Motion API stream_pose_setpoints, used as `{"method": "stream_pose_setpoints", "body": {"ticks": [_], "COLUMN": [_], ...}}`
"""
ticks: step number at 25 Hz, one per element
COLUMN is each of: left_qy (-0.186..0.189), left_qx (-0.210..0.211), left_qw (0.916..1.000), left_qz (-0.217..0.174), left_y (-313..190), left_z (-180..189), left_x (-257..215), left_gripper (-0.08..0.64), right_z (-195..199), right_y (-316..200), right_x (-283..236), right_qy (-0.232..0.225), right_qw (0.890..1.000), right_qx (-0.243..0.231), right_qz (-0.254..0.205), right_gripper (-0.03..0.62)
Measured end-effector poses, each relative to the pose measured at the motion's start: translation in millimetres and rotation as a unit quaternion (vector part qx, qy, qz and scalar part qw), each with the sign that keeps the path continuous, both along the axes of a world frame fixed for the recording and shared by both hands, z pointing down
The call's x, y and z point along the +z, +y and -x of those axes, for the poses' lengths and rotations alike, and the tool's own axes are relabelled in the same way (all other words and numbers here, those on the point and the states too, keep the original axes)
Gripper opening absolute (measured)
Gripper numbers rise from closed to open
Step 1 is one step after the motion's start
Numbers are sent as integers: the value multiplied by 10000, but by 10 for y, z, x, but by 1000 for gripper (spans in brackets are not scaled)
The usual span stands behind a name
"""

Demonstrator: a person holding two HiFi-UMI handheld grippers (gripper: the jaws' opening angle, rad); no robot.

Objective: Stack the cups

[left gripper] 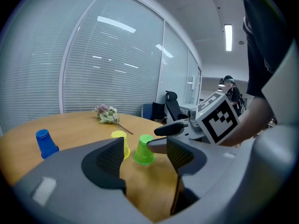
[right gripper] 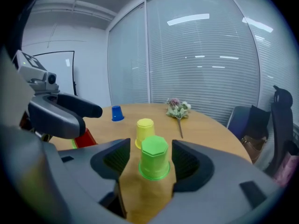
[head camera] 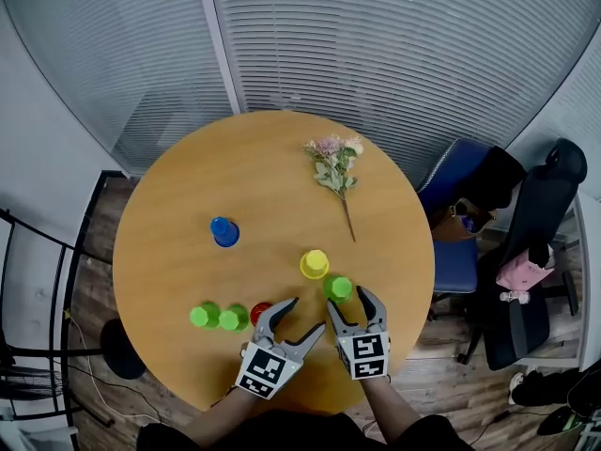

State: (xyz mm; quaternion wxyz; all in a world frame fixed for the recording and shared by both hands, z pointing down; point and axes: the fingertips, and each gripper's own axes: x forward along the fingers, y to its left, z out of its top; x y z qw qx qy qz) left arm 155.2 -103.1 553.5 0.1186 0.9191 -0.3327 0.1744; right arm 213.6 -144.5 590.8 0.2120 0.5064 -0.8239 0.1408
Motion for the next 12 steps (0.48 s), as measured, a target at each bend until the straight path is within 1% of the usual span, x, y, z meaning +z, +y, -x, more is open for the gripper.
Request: {"method": "stream_pose_setpoints", "body": {"ticks": [5, 9, 10, 11, 12], "left_qy": [-139, -140, -123, -104, -86], "left_qx": [-59, -69, -69, -72, -76], "left_qw": [9998, 9997, 9998, 9998, 9998], "left_qz": [105, 166, 167, 161, 151], "left_y": [-74, -83, -85, -84, -80], "left_z": [-22, 4, 13, 22, 34], "left_x": [82, 82, 74, 64, 52], "left_gripper": [272, 272, 272, 272, 272], "right_z": [26, 40, 43, 51, 66], "right_y": [-111, -163, -170, -170, -162], "right_x": [156, 255, 268, 269, 257], "right_qy": [65, 183, 228, 260, 276], "right_qw": [9997, 9992, 9990, 9989, 9988], "right_qx": [-196, -255, -268, -285, -311], "right_qz": [131, 251, 260, 256, 243], "right_gripper": [253, 253, 248, 227, 227]}}
